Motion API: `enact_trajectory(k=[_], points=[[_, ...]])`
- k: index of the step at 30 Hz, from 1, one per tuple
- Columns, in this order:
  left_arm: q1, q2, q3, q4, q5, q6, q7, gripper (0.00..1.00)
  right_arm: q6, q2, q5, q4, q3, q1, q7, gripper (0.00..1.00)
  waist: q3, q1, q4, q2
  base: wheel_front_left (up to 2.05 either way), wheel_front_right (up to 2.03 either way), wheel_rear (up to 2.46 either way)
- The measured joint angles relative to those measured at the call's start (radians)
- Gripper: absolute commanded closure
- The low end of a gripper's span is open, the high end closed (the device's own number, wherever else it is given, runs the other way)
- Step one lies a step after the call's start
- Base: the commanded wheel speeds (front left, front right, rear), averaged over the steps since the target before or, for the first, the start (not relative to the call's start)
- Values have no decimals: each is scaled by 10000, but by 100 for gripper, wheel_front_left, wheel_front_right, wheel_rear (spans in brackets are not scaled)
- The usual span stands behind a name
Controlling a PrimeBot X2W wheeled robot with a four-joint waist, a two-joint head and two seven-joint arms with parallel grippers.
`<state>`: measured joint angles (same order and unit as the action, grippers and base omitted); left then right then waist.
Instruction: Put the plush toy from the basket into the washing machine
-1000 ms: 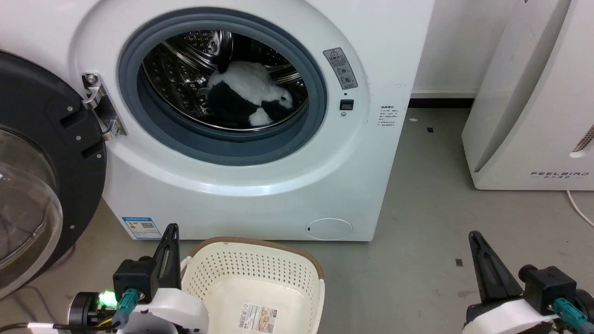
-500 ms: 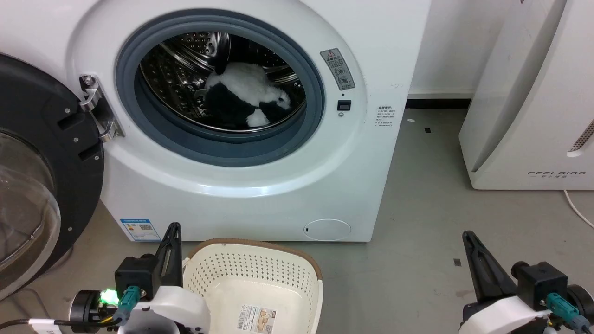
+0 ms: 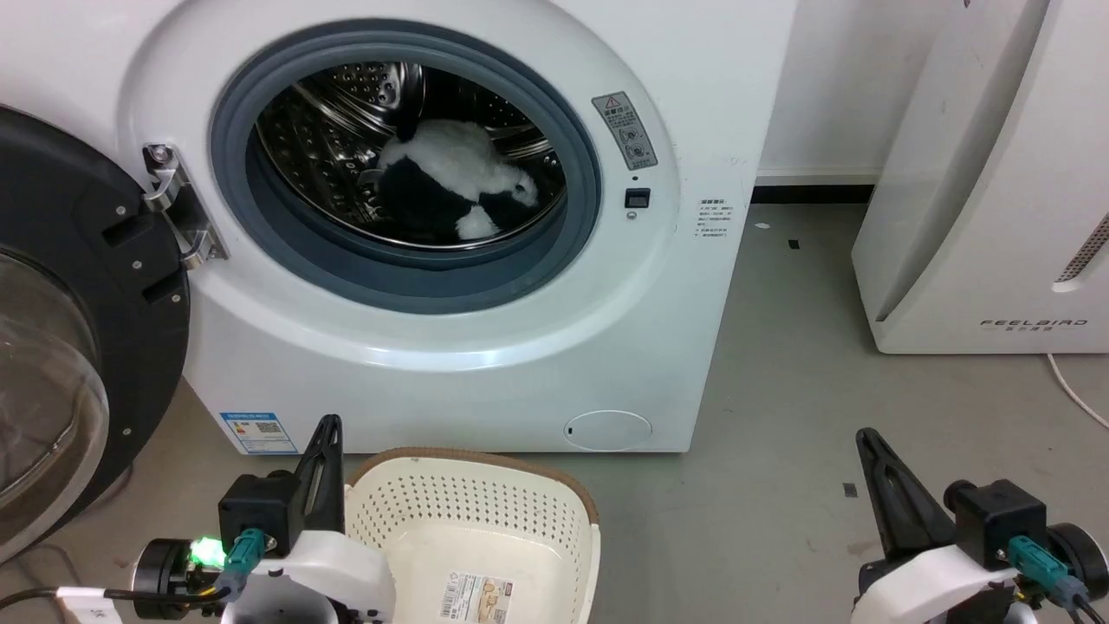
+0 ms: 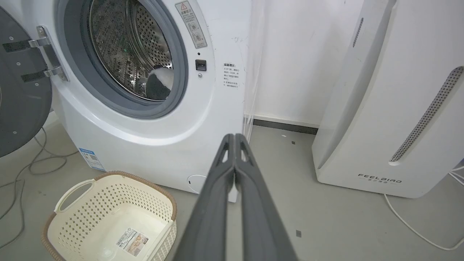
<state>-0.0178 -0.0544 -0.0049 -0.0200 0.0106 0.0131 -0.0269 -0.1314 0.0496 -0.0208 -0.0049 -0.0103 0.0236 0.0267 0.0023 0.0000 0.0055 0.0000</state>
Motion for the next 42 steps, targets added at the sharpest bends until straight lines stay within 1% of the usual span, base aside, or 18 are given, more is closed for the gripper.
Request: enact_trajectory(k=[13, 42], points=[[30, 29, 21, 136, -77, -88, 267, 100, 0, 0, 128, 23, 84, -89, -251, 100, -23, 0, -55, 0, 0, 0, 0], [32, 42, 27, 151, -81, -90, 268, 100, 0, 0, 130, 25, 104, -93, -251, 100, -23, 0, -56, 0, 0, 0, 0]])
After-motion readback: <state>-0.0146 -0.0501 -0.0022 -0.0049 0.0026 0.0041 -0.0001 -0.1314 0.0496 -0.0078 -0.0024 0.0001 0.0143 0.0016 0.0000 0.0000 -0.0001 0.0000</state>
